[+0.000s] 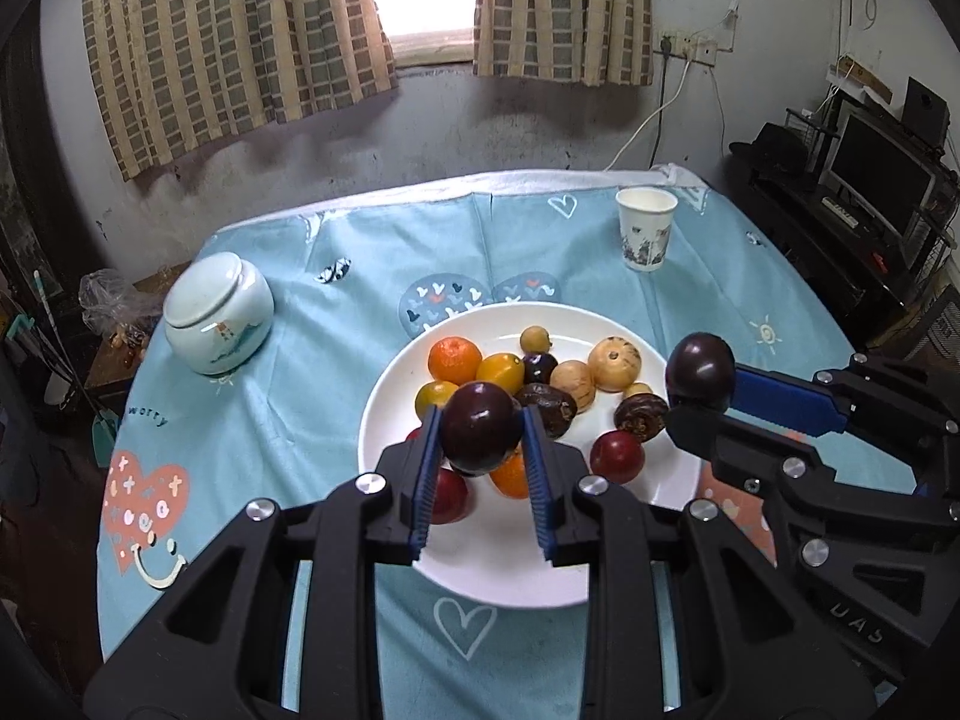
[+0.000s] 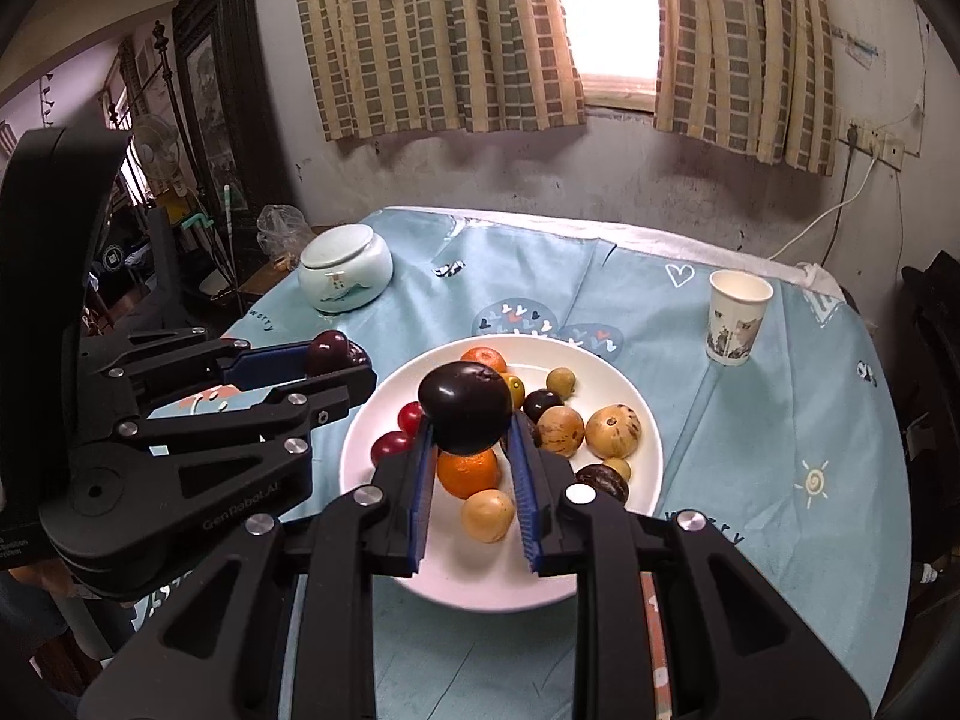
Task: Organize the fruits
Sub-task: 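Carry both dark plums onto the plate and release both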
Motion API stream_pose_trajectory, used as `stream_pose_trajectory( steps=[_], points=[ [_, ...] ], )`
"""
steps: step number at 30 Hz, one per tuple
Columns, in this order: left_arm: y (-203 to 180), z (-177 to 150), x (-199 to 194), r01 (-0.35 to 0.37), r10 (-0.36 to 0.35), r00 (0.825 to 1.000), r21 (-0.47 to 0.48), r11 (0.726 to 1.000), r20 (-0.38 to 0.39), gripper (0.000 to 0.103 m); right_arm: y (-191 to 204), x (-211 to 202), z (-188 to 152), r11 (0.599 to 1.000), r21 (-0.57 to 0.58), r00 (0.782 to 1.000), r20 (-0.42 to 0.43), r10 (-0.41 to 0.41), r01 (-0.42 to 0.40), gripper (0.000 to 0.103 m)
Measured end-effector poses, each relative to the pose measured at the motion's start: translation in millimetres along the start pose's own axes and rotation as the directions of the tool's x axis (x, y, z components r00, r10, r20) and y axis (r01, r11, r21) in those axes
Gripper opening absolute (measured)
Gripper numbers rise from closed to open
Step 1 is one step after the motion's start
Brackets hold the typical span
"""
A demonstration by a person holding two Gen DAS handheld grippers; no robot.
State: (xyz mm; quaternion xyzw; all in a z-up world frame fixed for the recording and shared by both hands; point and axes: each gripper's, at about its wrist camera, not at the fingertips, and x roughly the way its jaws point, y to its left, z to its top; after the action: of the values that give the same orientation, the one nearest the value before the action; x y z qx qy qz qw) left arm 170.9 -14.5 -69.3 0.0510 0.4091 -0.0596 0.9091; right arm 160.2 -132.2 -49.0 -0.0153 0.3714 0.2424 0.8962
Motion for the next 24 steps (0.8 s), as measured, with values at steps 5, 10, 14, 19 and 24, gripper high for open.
stream_pose_trajectory(
  steps=[5, 10, 14, 19, 24],
  points=[
    [5.0, 2.9, 34.4, -0.006, 0.005, 0.999, -0.012, 1.0, -0.045, 0.027, -13.3, 32.1, 1.7, 1.0, 0.022, 0.999, -0.042, -0.003, 0.004, 0.024],
    [10.0, 7.7, 55.7, -0.005, 0.005, 0.999, -0.014, 1.0, -0.053, 0.027, -25.0, 50.9, 2.9, 1.0, 0.028, 0.998, -0.056, -0.003, 0.005, 0.024],
    [12.6, 6.7, 71.3, -0.007, 0.006, 0.997, -0.015, 1.0, -0.072, 0.027, -33.1, 72.2, 0.4, 0.999, 0.021, 0.996, -0.09, -0.026, 0.028, 0.024],
    [9.3, 3.7, 81.5, -0.003, 0.003, 0.996, -0.004, 1.0, -0.086, 0.027, -36.6, 90.0, -1.9, 1.0, 0.022, 0.993, -0.121, -0.005, 0.008, 0.025],
    [11.6, 3.2, 82.8, -0.021, 0.019, 0.995, -0.018, 1.0, -0.093, 0.045, -31.7, 100.7, -2.2, 0.998, -0.031, 0.985, -0.165, -0.054, 0.049, 0.026]
  ],
)
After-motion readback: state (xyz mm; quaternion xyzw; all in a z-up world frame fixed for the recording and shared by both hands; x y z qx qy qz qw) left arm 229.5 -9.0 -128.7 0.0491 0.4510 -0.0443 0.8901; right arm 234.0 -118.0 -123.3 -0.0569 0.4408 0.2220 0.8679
